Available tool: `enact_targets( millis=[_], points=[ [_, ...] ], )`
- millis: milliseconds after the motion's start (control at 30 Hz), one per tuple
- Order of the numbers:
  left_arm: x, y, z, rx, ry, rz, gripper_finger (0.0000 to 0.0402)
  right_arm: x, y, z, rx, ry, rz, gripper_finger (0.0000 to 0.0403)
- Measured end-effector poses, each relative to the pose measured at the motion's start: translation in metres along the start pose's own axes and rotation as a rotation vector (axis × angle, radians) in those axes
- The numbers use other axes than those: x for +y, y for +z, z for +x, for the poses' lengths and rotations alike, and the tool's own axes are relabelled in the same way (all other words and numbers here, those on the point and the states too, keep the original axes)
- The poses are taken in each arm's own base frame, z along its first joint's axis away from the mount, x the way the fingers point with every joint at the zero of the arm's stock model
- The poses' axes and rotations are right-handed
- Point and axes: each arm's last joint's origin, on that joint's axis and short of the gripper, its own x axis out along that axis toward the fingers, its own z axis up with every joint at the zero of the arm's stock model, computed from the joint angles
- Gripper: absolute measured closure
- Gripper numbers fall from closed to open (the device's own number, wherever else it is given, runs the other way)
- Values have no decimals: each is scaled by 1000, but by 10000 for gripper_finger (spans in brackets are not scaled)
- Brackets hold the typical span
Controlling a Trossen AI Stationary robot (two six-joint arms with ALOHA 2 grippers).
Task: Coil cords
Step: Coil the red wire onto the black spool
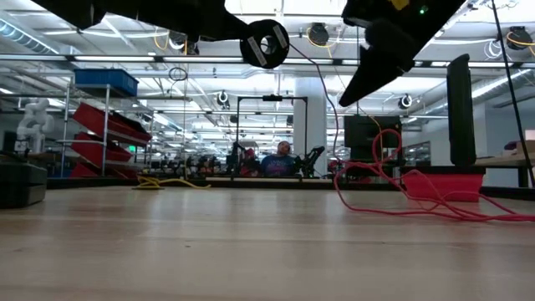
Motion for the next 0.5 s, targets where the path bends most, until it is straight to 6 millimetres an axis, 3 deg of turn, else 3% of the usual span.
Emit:
enact_targets(
  millis=[233, 500],
  points=[
    [0, 0, 0, -1, 1, -1, 402, 18, 1, -6, -132, 85, 1, 325],
    [0, 1, 0, -5, 2, -6, 402, 13, -9, 5, -137, 36, 49, 325]
  ],
)
